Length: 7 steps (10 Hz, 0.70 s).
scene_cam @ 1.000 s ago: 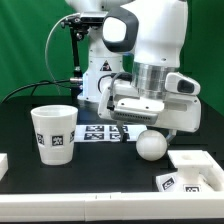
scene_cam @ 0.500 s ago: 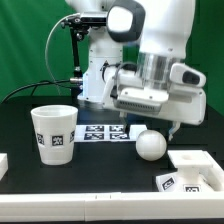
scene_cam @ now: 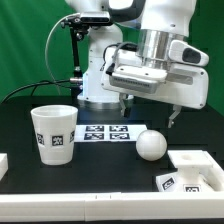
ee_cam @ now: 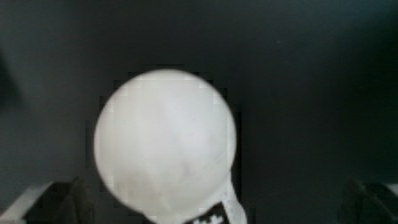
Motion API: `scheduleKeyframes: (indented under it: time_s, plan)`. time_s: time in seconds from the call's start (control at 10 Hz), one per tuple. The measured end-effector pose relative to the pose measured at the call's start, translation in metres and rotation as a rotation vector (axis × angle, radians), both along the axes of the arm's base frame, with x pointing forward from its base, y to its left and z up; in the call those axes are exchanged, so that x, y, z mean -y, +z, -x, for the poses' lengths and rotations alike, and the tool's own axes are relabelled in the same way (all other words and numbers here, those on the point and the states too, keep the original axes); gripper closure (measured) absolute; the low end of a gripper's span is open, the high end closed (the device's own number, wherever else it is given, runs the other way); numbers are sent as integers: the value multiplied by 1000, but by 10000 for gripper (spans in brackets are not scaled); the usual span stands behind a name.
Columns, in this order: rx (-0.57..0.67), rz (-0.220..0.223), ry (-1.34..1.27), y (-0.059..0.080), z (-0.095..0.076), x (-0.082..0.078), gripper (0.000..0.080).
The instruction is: Assemble lamp
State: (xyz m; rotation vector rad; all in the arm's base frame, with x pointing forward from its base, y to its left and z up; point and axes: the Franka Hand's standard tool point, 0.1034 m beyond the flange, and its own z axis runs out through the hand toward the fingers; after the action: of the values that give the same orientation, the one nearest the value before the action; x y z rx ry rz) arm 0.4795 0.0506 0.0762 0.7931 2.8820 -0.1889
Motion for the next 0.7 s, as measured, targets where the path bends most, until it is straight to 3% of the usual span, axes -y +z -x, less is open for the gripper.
scheduleKeyframes:
  time_s: [0.2,0.4,0.5,0.7]
  plan:
    - [76,-35,-273,10,-17,4,100]
    - [138,-50,-664,12,-34,-4,100]
    - [145,-51,-736,7,-39,4,100]
    - [166,-71,-888,6,-38,3,100]
